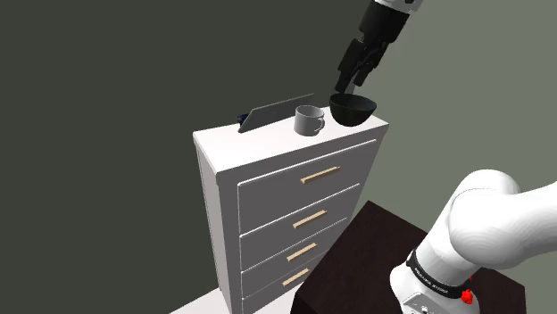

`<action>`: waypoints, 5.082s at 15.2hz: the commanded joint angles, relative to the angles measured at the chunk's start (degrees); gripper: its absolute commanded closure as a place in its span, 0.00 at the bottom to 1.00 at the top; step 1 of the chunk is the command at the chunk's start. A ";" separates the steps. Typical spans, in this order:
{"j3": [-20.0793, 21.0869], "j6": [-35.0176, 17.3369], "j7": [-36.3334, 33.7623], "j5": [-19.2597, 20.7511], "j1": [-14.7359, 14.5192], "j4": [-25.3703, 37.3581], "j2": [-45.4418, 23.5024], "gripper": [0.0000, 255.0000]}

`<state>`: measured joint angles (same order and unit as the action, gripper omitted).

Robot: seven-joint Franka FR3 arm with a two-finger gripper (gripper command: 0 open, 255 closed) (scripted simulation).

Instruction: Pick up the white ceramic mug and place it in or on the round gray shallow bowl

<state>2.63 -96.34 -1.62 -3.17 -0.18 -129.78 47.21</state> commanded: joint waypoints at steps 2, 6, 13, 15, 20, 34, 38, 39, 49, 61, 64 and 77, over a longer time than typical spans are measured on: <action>-0.95 -1.11 1.12 0.40 0.21 -0.28 -1.09 0.00; -4.70 -5.47 5.57 1.75 0.96 -0.67 -6.08 0.00; -11.04 -12.49 13.35 2.78 1.82 1.46 -17.00 0.00; -12.79 -14.24 15.64 2.65 1.95 2.73 -20.55 0.00; -16.93 -17.88 21.60 1.22 2.17 7.19 -30.16 0.00; -20.86 -25.94 30.21 -3.99 2.80 11.81 -45.45 0.00; -20.81 -25.94 30.21 -3.99 2.86 11.82 -45.45 0.00; -20.80 -25.94 30.21 -4.00 2.87 11.82 -45.45 0.00; -20.81 -26.65 30.47 -4.24 2.93 11.60 -45.99 1.00; -20.66 -19.27 28.97 -2.97 2.90 16.99 -43.80 1.00; -20.64 -17.03 28.64 -2.75 2.90 18.95 -43.47 1.00; -20.65 -7.08 27.60 -2.40 2.91 28.91 -43.43 1.00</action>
<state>-18.00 -104.28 26.03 -5.54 2.72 -101.85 3.90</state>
